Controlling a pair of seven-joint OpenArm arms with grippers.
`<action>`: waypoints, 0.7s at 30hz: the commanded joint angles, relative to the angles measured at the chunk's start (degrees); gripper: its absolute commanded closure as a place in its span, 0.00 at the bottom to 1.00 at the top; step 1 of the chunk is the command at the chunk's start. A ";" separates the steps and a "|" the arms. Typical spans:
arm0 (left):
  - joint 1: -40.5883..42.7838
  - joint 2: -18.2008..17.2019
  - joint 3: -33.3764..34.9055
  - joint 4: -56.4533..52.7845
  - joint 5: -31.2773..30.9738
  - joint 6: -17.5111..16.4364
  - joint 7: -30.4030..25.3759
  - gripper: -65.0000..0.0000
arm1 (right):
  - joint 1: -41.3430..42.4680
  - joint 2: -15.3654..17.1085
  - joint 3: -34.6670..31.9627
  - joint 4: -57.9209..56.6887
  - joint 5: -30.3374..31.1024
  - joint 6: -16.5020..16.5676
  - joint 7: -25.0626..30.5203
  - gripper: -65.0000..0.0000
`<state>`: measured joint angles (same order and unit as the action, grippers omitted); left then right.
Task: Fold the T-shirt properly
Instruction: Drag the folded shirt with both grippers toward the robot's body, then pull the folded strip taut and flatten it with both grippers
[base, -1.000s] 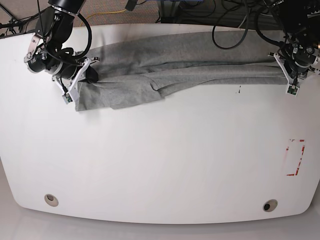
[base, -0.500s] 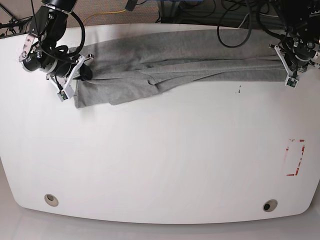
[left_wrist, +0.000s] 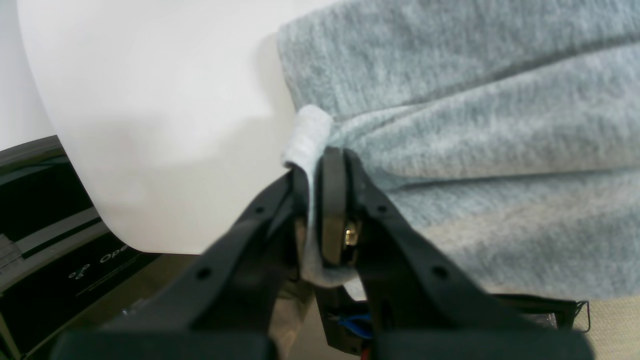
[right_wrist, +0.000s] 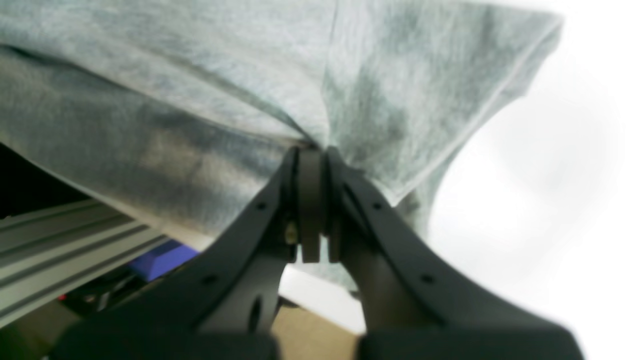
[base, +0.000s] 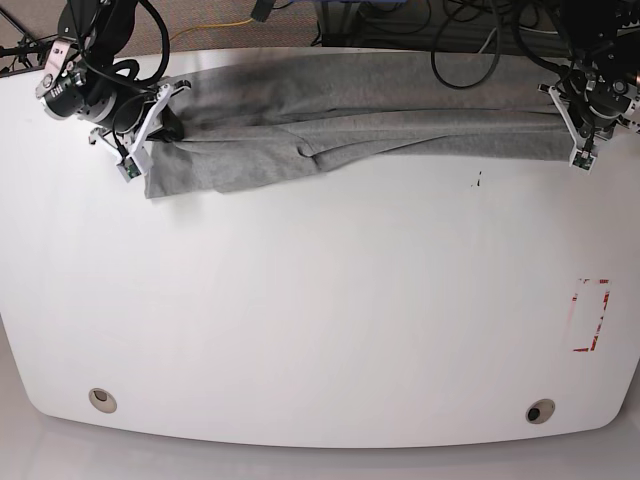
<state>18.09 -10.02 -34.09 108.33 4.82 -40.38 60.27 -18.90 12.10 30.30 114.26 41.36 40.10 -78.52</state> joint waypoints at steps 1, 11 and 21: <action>-0.28 -0.92 -0.33 0.72 1.11 0.38 0.08 1.00 | -1.37 0.17 2.62 0.95 -0.18 -0.10 0.32 1.00; -0.37 -1.10 -0.33 -4.11 1.03 0.38 0.08 1.00 | -3.57 0.25 5.26 -0.19 -0.53 -0.10 0.76 0.96; -0.46 -1.36 3.01 -5.87 1.03 0.38 0.08 0.47 | -4.36 0.08 8.95 -0.02 -0.09 -0.10 0.85 0.17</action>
<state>17.67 -10.72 -30.76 101.78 6.28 -40.03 60.62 -23.03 11.79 35.92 112.03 39.94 40.05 -78.48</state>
